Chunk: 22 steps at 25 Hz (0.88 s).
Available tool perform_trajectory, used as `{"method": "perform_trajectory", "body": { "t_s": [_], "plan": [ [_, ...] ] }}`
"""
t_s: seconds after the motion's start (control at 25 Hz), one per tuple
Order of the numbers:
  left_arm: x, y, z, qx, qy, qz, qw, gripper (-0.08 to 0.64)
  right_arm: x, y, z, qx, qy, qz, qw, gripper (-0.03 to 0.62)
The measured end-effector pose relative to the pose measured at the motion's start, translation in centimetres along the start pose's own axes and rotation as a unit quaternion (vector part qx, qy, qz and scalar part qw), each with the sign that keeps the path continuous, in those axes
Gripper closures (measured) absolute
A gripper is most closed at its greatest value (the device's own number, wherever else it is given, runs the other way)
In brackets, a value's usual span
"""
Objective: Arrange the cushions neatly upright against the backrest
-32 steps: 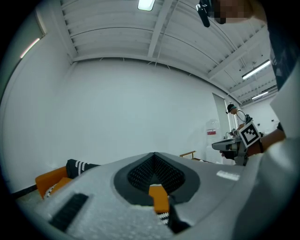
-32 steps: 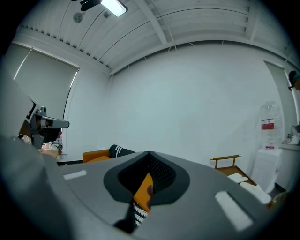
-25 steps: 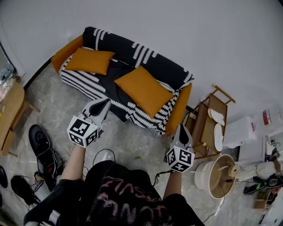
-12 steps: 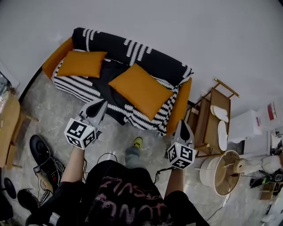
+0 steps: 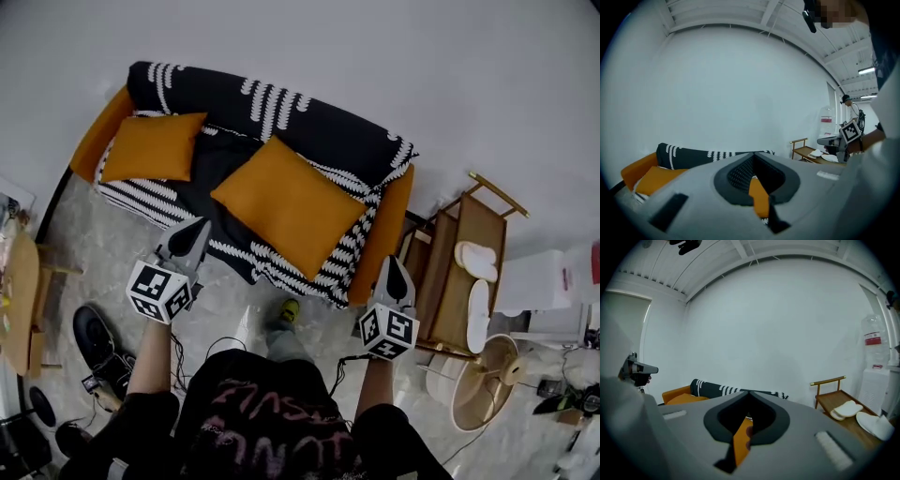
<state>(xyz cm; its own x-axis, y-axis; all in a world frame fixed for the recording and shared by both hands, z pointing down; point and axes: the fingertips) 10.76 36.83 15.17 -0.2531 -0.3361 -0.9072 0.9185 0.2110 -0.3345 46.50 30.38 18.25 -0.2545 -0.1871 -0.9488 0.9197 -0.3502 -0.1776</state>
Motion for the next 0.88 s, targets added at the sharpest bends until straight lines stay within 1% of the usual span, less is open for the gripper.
{"method": "perform_trajectory", "body": {
  "t_s": [0.08,0.2,0.44,0.6,0.76,0.88],
  "plan": [
    [0.6,-0.3,3.0,0.008,-0.009,0.0,0.9999,0.56,-0.6,1.6,3.0,0.008,-0.011,0.005,1.0,0.578],
    [1.6,-0.5,6.8,0.011,-0.019,0.005,0.9998,0.56,-0.6,3.4,6.7,0.013,-0.015,0.02,1.0,0.577],
    [2.7,-1.3,11.5,0.01,-0.039,0.012,0.9991,0.56,-1.1,4.8,10.9,0.021,-0.032,0.058,0.998,0.577],
    [2.0,-2.5,14.3,0.004,-0.061,0.018,0.998,0.56,-2.4,4.8,12.9,0.023,-0.049,0.085,0.995,0.577],
    [1.1,-5.0,17.5,-0.008,-0.085,0.014,0.9963,0.56,-4.3,4.1,14.5,0.019,-0.081,0.088,0.993,0.577],
    [0.2,-7.6,20.8,-0.018,-0.102,0.008,0.9946,0.56,-5.7,3.9,16.6,0.001,-0.102,0.09,0.991,0.577]
  ]
}}
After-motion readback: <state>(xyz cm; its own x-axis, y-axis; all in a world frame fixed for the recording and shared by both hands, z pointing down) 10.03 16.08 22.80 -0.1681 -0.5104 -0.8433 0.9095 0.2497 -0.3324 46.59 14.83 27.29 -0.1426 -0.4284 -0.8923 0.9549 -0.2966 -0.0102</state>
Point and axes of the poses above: the fingertips, and each gripper's own axes: z forward along the fingers, y to its right, x out of its top, and after that the axes turned 15 degrees about -z, right-handed
